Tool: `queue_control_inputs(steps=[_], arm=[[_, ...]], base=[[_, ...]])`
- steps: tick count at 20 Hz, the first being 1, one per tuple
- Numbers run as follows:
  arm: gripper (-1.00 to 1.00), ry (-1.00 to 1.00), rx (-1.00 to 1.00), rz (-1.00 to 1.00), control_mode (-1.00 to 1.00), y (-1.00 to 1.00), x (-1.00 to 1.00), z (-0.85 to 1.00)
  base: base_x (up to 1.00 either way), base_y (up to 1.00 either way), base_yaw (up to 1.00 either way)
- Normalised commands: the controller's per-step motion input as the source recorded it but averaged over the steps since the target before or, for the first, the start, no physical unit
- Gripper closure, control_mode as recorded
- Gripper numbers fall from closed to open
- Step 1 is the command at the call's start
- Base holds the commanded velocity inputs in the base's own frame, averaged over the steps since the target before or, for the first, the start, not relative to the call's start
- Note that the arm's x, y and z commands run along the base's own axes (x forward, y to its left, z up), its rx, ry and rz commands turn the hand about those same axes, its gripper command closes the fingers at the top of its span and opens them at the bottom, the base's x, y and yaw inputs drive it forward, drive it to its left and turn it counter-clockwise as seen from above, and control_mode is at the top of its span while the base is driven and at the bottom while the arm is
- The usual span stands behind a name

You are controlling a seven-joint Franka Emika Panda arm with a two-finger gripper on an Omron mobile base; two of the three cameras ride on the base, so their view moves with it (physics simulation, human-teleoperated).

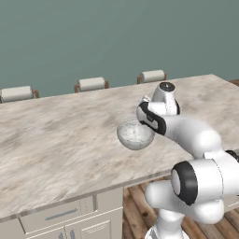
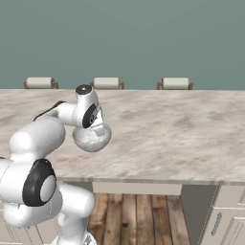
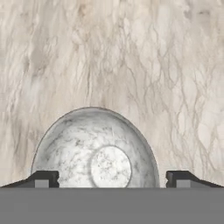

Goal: Clear the mugs and bowl far away from the sink.

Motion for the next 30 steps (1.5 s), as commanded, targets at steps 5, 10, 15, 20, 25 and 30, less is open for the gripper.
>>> queue_control_inputs(steps=[5, 10, 15, 20, 25, 30], arm=[[-1.00, -0.04, 0.03, -0.08, -1.00, -0.34, -0.47, 0.90], [-1.00, -0.21, -0.02, -0.12, -1.00, -0.21, -0.67, 0.53], [-1.00, -0.45, -0.07, -0.12, -1.00, -0.09, -0.97, 0.42], [-1.00, -0.08, 0.00, -0.07, 1.00, -0.08, -0.20, 0.07], [-1.00, 0.00, 0.00, 0.00, 1.00, 0.00, 0.00, 0.00], [-1.00, 0.00, 0.00, 0.00, 1.00, 0.00, 0.00, 0.00]], base=[[0.00, 0.00, 0.00], [0.00, 0.00, 0.00], [0.00, 0.00, 0.00], [-0.42, -0.06, -0.51], [-0.02, 0.23, -0.98], [0.00, 0.16, -1.00]])
